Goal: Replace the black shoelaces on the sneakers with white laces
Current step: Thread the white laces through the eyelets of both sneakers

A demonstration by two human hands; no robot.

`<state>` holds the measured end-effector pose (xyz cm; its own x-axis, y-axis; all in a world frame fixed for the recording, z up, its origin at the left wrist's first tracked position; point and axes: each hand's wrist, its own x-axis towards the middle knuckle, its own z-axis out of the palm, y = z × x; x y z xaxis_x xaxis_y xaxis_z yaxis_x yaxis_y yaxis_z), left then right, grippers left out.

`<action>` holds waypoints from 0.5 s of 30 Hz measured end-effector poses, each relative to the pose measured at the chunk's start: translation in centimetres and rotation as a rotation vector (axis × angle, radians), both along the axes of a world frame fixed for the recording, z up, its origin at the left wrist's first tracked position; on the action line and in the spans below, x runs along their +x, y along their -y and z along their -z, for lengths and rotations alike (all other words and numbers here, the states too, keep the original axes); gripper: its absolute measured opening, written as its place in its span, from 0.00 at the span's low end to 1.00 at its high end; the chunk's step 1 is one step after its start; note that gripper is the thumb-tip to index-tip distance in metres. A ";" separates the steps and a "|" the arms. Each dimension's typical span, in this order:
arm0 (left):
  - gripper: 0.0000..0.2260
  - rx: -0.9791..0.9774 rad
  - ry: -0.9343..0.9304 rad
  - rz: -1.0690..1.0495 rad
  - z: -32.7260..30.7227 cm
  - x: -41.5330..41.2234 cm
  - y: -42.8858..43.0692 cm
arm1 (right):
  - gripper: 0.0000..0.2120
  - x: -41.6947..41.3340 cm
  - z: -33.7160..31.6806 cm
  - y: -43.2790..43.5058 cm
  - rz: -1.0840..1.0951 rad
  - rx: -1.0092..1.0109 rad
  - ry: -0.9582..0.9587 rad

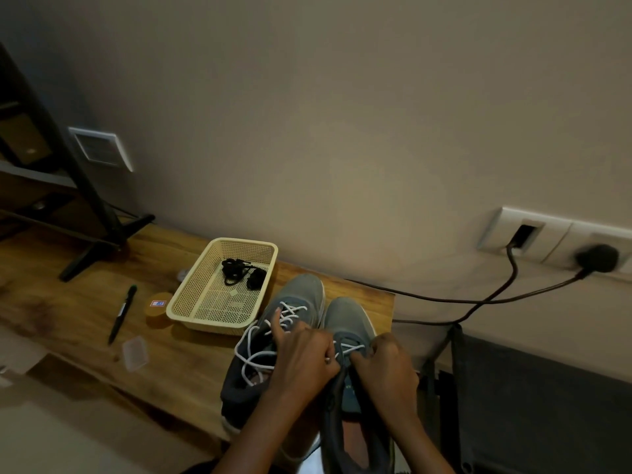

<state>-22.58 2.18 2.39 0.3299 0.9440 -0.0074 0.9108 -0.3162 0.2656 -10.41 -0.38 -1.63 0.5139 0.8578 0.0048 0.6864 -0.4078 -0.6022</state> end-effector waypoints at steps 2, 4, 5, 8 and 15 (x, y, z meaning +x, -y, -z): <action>0.03 -0.014 0.019 0.007 0.2 0.2 0.1 | 0.13 0.0 0.2 -0.1 -0.003 -0.006 0.006; 0.02 -0.018 0.017 0.016 0.5 0.4 0.1 | 0.12 -0.1 0.2 -0.2 -0.002 0.002 0.030; 0.02 -0.013 0.011 0.018 0.7 0.5 0.2 | 0.12 -0.1 0.2 -0.2 -0.002 0.005 0.042; 0.08 0.030 -0.024 0.000 1.1 0.7 0.2 | 0.11 -0.1 0.0 -0.2 -0.011 -0.001 0.054; 0.14 0.051 -0.162 -0.124 1.3 1.5 0.2 | 0.13 1.3 -0.7 -0.6 -0.042 -0.112 -0.080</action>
<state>-21.12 2.00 1.06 0.2092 0.9779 -0.0018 0.9731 -0.2080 0.0992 -9.07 0.26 -0.96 0.4725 0.8714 -0.1319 0.6561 -0.4477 -0.6075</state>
